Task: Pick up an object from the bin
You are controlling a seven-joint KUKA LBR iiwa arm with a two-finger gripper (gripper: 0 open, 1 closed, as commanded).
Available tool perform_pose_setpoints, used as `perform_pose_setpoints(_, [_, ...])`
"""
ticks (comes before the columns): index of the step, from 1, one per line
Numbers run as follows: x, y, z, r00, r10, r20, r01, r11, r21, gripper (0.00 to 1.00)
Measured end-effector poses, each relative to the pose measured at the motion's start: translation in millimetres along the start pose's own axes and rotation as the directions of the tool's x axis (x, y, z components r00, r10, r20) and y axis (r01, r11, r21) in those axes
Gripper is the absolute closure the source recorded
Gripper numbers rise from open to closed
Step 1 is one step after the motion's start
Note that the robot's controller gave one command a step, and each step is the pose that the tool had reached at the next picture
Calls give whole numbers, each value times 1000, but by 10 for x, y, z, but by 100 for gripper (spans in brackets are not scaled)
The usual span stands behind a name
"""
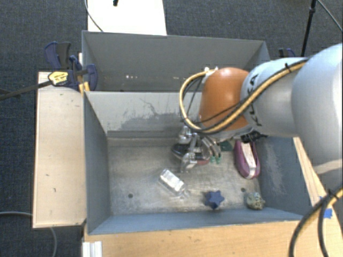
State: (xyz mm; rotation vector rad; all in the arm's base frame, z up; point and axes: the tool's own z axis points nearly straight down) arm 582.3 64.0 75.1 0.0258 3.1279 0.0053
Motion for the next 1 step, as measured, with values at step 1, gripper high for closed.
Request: perform_pose_setpoints(1, [9,247,-1648,1000,-27,-4,27,1000,1,100])
